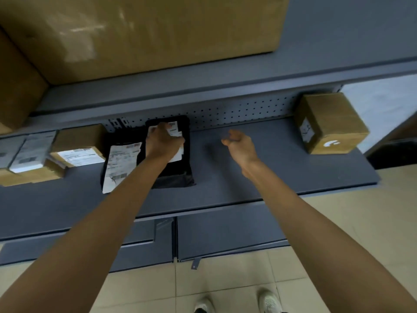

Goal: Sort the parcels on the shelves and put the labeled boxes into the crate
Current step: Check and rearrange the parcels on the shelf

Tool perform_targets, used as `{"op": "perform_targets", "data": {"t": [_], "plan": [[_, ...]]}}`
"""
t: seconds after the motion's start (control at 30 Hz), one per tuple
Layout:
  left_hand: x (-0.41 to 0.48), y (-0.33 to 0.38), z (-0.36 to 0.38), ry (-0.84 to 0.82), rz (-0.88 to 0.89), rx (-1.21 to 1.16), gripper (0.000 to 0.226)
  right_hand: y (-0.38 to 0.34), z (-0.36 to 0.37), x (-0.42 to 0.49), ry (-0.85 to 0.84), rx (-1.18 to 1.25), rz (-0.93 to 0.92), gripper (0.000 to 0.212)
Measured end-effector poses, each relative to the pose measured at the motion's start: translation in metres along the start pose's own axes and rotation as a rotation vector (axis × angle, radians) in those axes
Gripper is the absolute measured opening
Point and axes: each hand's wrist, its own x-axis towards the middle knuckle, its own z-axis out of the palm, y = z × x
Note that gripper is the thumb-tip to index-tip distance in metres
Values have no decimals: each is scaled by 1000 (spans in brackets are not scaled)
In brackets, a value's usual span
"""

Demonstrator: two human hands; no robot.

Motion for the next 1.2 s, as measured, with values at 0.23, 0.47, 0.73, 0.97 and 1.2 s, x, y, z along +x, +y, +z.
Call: {"op": "perform_targets", "data": {"t": [0.23, 0.47, 0.73, 0.97, 1.2], "plan": [[-49, 115, 133, -306, 148, -190, 52, 4, -153, 0, 331, -118, -181, 30], [-78, 195, 224, -387, 214, -231, 66, 18, -276, 19, 372, -460, -182, 49], [-98, 209, 259, -394, 210, -249, 72, 54, -306, 27, 177, -202, -50, 63], [-109, 221, 229, -287, 349, -112, 92, 41, -305, 17, 232, -96, -252, 57], [-132, 235, 183, -95, 540, 246, 126, -6, -293, -2, 234, 39, -370, 54]]}}
